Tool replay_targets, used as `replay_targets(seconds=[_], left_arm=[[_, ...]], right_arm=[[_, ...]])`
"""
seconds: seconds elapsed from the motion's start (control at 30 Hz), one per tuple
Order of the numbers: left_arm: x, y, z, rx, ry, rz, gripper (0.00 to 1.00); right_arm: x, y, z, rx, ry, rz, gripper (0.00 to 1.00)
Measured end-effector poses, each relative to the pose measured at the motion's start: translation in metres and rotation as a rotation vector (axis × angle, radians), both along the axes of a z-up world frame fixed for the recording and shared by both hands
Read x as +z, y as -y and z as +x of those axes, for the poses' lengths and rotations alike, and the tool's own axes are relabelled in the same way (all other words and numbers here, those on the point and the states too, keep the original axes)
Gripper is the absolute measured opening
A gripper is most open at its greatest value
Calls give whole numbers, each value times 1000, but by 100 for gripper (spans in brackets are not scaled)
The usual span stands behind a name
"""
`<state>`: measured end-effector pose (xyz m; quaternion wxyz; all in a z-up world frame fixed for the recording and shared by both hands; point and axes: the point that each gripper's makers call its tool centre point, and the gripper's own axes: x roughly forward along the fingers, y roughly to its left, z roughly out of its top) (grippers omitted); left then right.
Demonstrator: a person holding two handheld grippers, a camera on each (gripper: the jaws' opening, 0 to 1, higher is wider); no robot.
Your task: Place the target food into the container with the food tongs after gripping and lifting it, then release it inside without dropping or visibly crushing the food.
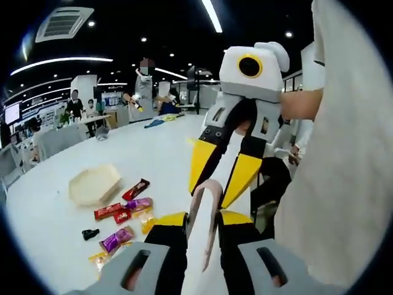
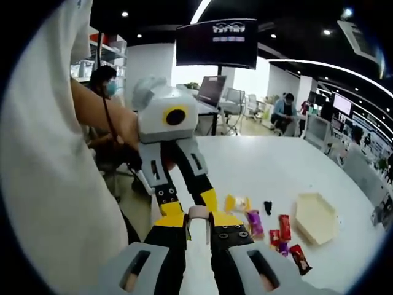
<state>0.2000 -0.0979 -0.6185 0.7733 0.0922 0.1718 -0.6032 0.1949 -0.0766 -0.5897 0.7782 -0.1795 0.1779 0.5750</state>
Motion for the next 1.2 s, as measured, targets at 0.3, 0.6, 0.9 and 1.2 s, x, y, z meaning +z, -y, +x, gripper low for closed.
replay_targets(seconds=[0.3, 0.6, 0.9, 1.2], left_arm=[[1, -1, 2, 27, -27, -18, 15], [6, 0, 9, 43, -32, -38, 14], [35, 1, 24, 131, -91, -207, 14], [34, 1, 30, 154, -113, -221, 14]], right_arm=[[1, 1, 3, -19, 2, 35, 13], [5, 6, 10, -79, -34, 103, 15], [31, 10, 27, -145, -81, 249, 18], [45, 24, 40, -270, -118, 377, 26]])
